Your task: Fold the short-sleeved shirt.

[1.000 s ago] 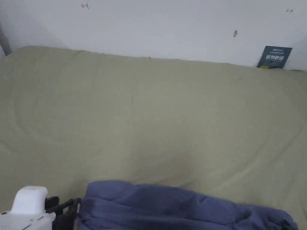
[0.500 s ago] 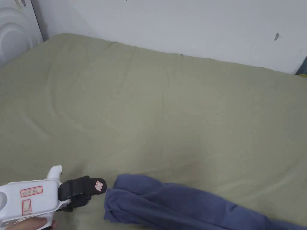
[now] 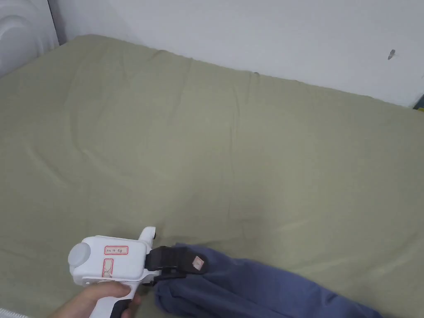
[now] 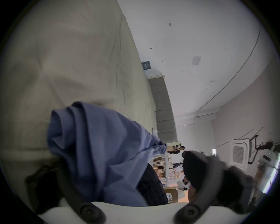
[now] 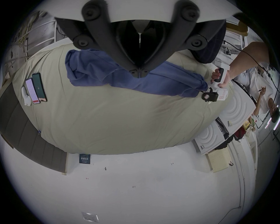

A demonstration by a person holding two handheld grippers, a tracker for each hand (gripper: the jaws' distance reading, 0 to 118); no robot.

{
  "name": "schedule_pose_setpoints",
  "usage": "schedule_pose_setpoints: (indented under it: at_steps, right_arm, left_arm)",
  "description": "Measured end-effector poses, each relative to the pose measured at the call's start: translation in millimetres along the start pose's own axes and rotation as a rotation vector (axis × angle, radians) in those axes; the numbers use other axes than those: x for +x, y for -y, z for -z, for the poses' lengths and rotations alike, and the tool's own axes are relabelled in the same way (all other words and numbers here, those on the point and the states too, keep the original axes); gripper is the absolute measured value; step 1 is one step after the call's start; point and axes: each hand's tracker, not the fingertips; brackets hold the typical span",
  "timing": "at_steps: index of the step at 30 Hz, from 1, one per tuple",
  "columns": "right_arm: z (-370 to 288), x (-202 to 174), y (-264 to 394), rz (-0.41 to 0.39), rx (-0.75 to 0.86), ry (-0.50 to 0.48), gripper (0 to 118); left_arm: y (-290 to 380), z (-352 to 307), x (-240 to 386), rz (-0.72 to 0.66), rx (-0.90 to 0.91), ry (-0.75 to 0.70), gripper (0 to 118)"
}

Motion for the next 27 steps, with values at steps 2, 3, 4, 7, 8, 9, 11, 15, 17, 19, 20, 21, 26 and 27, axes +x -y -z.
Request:
schedule_pose_setpoints:
  at_steps: [2, 3, 4, 7, 8, 9, 11, 15, 17, 19, 20, 21, 26, 27]
  right_arm:
    - [0.6, -2.7, 0.0, -0.003, -0.001, -0.003, 0]
    - [1.3, -3.4, -0.1, -0.004, -0.003, -0.006, 0]
    - [0.0, -2.4, 0.8, -0.005, -0.003, -0.009, 0]
    - [-2.0, -2.8, 0.3, -0.009, 0.000, -0.008, 0]
    - [-4.5, -1.3, 0.5, -0.005, 0.008, -0.009, 0]
    - [-6.1, -0.4, -0.2, -0.001, 0.011, -0.012, 0]
    - [-9.5, 0.6, 0.2, -0.001, 0.025, -0.011, 0]
    - [-15.7, 3.1, 4.2, -0.002, 0.041, -0.022, 0]
    - [-17.5, 3.7, 7.9, -0.004, 0.047, -0.030, 0]
    - [-18.2, 3.1, 11.1, 0.001, 0.056, -0.041, 0]
    - [-19.2, 2.8, 12.6, 0.011, 0.062, -0.050, 0]
    - [-19.8, 2.8, 14.3, 0.023, 0.067, -0.059, 0]
    - [-26.6, 2.8, 25.9, 0.041, 0.083, -0.075, 0]
    - [-29.6, 3.8, 28.0, 0.044, 0.088, -0.074, 0]
  left_arm:
    - [-3.6, 4.8, -4.2, -0.043, 0.023, -0.241, 3]
    - [3.2, 5.2, -11.2, -0.044, 0.017, -0.373, 5]
    - [4.0, 0.2, -10.6, -0.077, 0.037, -0.158, 5]
    - [9.7, -4.4, 16.7, -0.020, 0.096, -0.300, 5]
    - [11.1, -9.5, 24.3, 0.000, 0.122, -0.330, 5]
    - [10.6, -18.4, 31.6, 0.008, 0.167, -0.371, 5]
    - [6.7, -45.6, 40.6, 0.047, 0.269, -0.476, 5]
    - [0.1, -86.9, 77.4, 0.134, 0.313, -0.732, 5]
    - [4.1, -81.2, 104.2, 0.192, 0.309, -0.813, 5]
    - [17.4, -56.6, 138.9, 0.302, 0.311, -0.791, 5]
    - [26.3, -39.4, 156.4, 0.351, 0.310, -0.754, 5]
    - [32.9, -21.3, 168.9, 0.375, 0.295, -0.715, 5]
    - [61.2, 93.3, 163.0, 0.402, 0.080, -0.665, 5]
    - [64.7, 110.8, 153.0, 0.411, 0.049, -0.705, 5]
